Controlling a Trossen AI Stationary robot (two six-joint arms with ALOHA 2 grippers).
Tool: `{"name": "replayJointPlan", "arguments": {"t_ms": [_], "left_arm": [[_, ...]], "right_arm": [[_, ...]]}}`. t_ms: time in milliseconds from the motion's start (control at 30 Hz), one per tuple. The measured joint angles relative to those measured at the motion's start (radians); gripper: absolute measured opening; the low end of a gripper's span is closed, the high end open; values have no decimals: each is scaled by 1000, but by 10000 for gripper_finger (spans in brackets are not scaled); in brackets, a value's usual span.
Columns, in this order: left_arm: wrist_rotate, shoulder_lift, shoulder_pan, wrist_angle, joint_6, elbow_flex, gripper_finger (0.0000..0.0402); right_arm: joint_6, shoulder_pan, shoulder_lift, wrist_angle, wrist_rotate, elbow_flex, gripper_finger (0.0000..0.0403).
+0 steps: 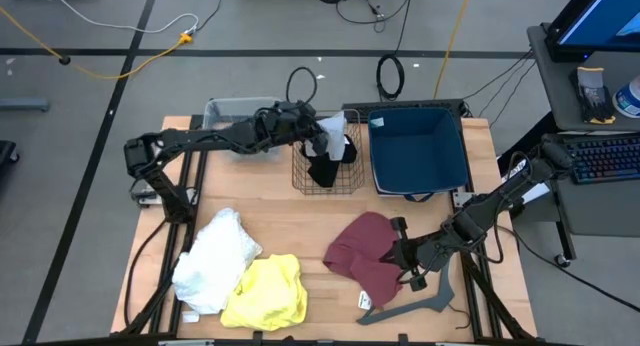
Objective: Pick & Place Cloths
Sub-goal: Put the grey short into the gold wire basket
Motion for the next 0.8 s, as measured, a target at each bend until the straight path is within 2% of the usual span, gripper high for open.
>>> {"name": "replayJointPlan", "arguments": {"t_ms": [200,400,800], "left_arm": [[-10,42,-6,-9,0,0,3],[-65,90,-21,-24,0,0,2],[-71,194,-21,-36,-1,0,8]], "right_arm": [[0,0,0,13,0,0,1],[0,0,0,20,0,0,1],[0,0,0,22,1,0,1]]}}
